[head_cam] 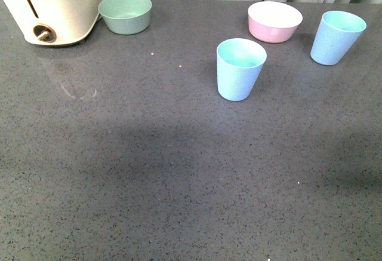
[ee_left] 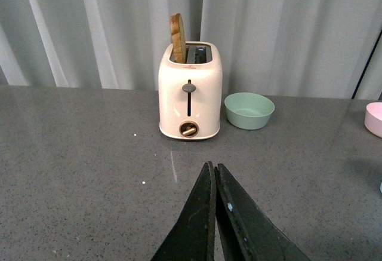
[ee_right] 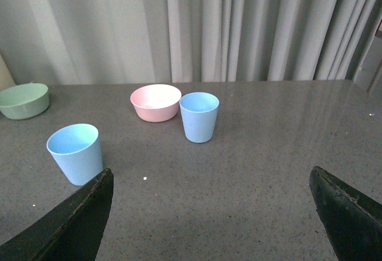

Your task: Stack blue cups with both arms

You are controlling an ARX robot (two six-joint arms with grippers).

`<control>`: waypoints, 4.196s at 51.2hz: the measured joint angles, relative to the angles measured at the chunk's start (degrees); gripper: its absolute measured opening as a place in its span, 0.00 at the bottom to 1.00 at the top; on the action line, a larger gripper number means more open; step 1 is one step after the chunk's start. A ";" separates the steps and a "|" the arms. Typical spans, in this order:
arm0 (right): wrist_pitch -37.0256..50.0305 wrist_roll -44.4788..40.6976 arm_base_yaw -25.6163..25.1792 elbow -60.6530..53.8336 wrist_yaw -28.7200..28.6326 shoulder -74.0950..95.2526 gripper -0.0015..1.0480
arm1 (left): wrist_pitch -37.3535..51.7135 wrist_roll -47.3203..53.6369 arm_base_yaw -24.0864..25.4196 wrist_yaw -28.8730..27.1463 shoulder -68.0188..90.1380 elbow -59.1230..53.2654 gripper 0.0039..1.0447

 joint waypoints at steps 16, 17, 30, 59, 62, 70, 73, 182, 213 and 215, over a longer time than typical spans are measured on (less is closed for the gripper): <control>0.00 0.00 0.00 0.00 0.00 0.00 0.91 | -6.08 0.00 0.00 0.00 -6.08 0.00 0.01; 0.00 0.00 0.00 0.00 0.00 0.00 0.91 | -6.36 0.00 0.00 0.00 -6.32 0.00 0.01; 0.00 0.00 0.00 0.00 0.00 0.00 0.91 | -17.29 0.02 0.00 0.00 -16.96 0.02 0.01; 0.00 0.00 0.00 0.00 0.00 0.00 0.91 | -17.35 0.00 0.00 0.00 -17.00 0.02 0.04; -0.02 0.02 0.00 0.00 0.02 0.02 0.91 | -17.35 0.02 0.00 0.02 -17.00 0.02 0.12; -14.14 5.95 -3.13 7.28 2.51 16.24 0.91 | -17.38 0.02 0.00 0.00 -17.03 0.02 0.39; -8.74 4.24 -7.78 10.25 -2.16 25.16 0.91 | -17.40 0.02 0.00 0.00 -17.03 0.02 0.51; -13.33 -30.51 1.09 93.29 -10.47 129.13 0.20 | -17.40 0.09 0.00 0.02 -17.05 0.02 0.92; -19.04 -32.52 0.76 85.00 -22.05 113.31 0.02 | -17.40 0.09 0.00 0.02 -17.05 0.02 0.92; -19.58 -32.57 1.68 84.50 -22.60 110.97 0.02 | -17.40 0.09 0.00 0.02 -17.05 0.02 0.92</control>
